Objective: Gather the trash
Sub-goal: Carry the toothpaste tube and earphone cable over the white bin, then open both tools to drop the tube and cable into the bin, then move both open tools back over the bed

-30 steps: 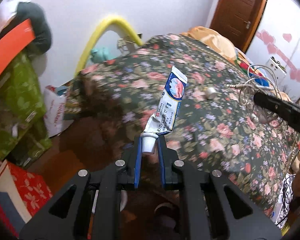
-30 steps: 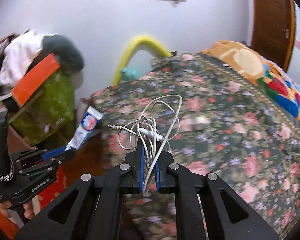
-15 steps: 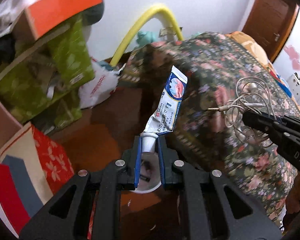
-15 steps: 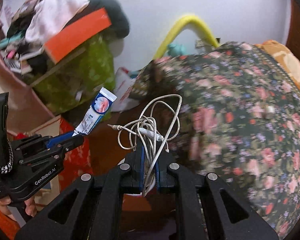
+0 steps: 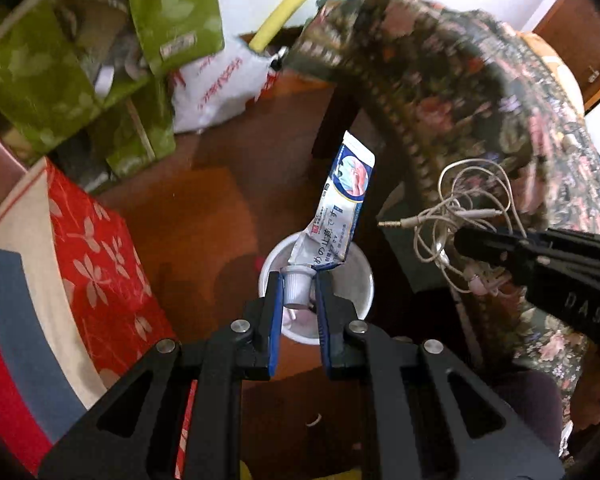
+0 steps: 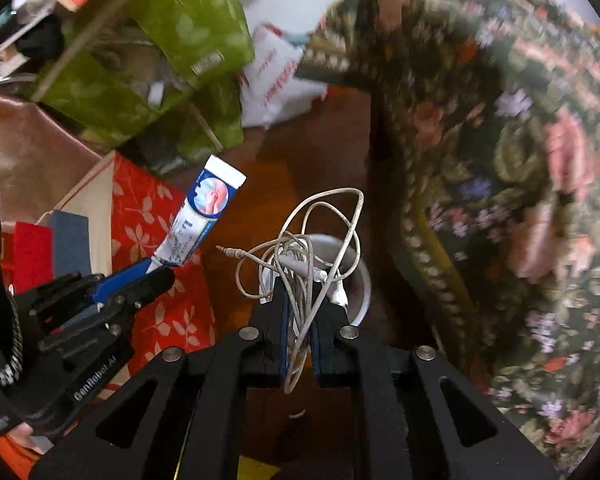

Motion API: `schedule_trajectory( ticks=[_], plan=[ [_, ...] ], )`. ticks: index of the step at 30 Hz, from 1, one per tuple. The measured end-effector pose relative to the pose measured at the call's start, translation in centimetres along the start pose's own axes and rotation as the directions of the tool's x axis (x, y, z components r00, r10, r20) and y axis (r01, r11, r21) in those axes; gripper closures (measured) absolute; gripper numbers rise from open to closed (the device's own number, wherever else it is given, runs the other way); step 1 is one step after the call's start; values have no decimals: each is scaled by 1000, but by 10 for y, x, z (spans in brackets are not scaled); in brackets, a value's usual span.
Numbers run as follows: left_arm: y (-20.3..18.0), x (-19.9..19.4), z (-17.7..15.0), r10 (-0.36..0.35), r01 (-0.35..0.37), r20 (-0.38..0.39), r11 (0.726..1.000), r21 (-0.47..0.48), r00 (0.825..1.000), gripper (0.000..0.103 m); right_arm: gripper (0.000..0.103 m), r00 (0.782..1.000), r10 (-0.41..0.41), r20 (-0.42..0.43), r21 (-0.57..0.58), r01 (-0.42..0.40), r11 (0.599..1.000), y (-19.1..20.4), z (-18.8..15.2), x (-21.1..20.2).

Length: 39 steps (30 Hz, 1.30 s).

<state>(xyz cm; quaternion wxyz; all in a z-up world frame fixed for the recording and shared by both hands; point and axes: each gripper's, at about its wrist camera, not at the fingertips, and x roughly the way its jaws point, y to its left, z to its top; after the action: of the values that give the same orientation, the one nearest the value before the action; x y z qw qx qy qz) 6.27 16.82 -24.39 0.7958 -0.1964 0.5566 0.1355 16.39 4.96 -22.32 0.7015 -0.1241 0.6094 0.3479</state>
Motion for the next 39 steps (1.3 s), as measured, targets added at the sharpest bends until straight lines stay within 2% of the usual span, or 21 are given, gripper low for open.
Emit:
schedule_trajectory(
  ticks=[5,7,8,9,12,19,20,21,22,23,25,27,30,35,39],
  plan=[
    [2,28,1,11,-12,-52,1000,-10,999,88,85,999,21,-49,3,-21,1000,-3,13,22],
    [0,35,3,12,-13,-65,1000,-12,998,88,73,997,26,-71,5,-26,1000,-2,16,29],
    [0,38,4,12,-13,-69,1000,-13,998,88,61,996,23,-83,9,-22,1000,-3,18,31],
    [-2,40,5,12,-13,-71,1000,-10,997,88,58,996,24,-91,14,-23,1000,-4,18,32],
    [-8,45,8,15,-15,-76,1000,6,997,88,58,995,32,-90,0,-32,999,-7,19,30],
    [-20,57,13,7,-6,-104,1000,10,995,87,58,999,-7,-37,-11,6,1000,-21,14,10],
    [-20,62,13,5,-4,-121,1000,2,993,76,58,1000,-11,-27,-11,11,1000,-24,13,6],
    [-21,67,13,7,-7,-147,1000,1,989,56,58,1000,-13,-16,-11,13,1000,-27,12,1],
    [-22,71,13,17,-16,-166,1000,5,986,51,58,1000,-16,-7,-11,16,1000,-29,10,-4],
    [-23,74,11,43,-41,-166,999,17,985,51,58,1000,-25,4,-15,25,1000,-32,8,-9],
    [-26,75,9,101,-93,-160,994,52,982,51,58,998,-56,26,-31,57,998,-34,4,-18],
    [-29,70,8,110,-100,-150,993,68,983,51,58,995,-89,54,-59,92,994,-36,0,-28],
    [-36,49,12,92,-83,-109,993,83,990,51,58,988,-117,101,-71,125,990,-43,-6,-46],
    [-62,-3,31,46,-47,17,991,122,999,51,58,973,-129,192,-30,137,990,-65,-15,-81],
    [-88,-38,47,-16,1,106,990,141,994,51,58,942,-165,291,15,168,986,-87,-21,-119]
  ],
)
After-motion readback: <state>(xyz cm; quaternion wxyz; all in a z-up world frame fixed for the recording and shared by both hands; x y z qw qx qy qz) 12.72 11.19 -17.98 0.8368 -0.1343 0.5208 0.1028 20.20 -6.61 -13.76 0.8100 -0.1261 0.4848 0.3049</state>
